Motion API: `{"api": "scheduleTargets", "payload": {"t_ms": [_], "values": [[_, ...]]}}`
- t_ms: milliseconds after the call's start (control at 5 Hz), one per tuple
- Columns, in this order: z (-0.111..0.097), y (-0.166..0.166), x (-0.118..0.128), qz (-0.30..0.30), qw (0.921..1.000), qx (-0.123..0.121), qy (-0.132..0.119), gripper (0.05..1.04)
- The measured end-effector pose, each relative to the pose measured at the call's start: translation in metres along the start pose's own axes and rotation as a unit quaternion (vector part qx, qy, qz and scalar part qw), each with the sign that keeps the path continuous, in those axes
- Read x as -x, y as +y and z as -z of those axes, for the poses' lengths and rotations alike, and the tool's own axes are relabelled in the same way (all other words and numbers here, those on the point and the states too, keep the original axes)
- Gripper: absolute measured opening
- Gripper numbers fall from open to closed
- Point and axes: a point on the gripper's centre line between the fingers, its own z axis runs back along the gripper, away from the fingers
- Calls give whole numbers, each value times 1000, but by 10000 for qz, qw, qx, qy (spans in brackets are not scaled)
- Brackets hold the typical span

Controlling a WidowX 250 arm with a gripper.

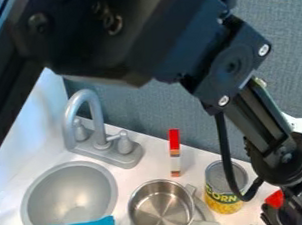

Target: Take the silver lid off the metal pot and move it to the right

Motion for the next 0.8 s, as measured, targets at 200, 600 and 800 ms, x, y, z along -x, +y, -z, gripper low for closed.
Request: {"api": "scheduleTargets", "payload": {"t_ms": [200,600,800], "values": [[1,1,11,1,10000,-34,53,956],[-74,12,23,-164,9974,-132,-692,1000],[-106,51,46,-951,9919,-410,-732,1000]]}}
